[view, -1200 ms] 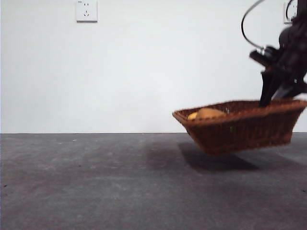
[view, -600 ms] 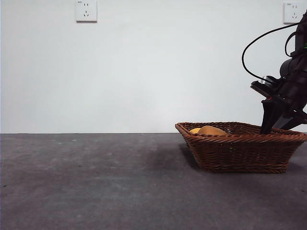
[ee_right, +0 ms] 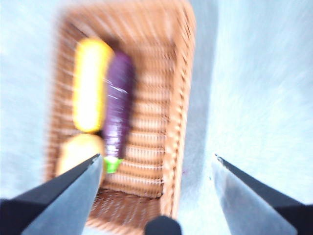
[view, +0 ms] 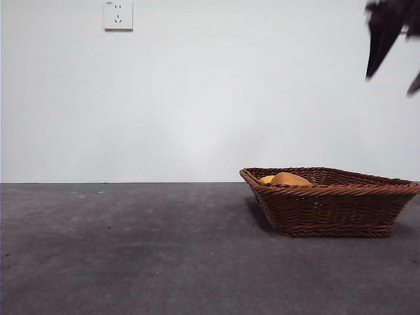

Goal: Help me put the vegetables on the table into the basket

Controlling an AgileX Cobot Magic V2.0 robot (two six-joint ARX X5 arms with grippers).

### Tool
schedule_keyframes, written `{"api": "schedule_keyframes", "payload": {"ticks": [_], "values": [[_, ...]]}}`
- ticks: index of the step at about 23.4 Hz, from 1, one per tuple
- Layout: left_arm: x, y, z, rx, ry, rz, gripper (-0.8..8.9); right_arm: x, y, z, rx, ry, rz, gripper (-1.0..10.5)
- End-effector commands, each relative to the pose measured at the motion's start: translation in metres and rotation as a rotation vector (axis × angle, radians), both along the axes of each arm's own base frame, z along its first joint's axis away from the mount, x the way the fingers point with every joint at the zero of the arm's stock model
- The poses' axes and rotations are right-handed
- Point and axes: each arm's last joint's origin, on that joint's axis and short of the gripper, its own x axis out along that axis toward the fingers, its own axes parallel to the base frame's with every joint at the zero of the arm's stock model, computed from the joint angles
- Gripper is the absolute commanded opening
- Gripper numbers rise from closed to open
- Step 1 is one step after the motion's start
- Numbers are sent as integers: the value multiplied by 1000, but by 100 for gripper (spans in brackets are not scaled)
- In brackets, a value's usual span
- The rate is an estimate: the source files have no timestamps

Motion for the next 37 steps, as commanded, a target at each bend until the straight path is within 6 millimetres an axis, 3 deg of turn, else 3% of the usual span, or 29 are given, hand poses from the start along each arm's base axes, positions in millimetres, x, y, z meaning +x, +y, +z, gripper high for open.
{"api": "schedule_keyframes", "payload": {"ticks": [1,2,5,6,15,20,22,27,37], "values": [[-5,8,0,-20,-12,2,-5,-38,3,38,-10,-99,-24,372],[-7,11,0,-23,-16,1,-5,-53,3,50,-21,-132,-37,352],[-8,13,-9,7,-20,-8,-5,-107,4,82,-99,-213,-87,36],[-8,12,-15,28,-16,-9,-5,-124,5,89,-122,-231,-101,-15],[14,-9,-78,342,-32,154,-5,-254,13,123,-116,-448,-147,-12],[20,-18,-97,425,-7,155,-4,-314,16,128,-70,-592,-196,1],[22,-20,-98,433,-2,153,-4,-321,17,128,-69,-613,-196,1],[24,-23,-99,443,5,154,-4,-315,16,128,-70,-597,-195,1],[31,-35,-103,483,26,148,-4,-274,14,126,-74,-486,-192,1]]}}
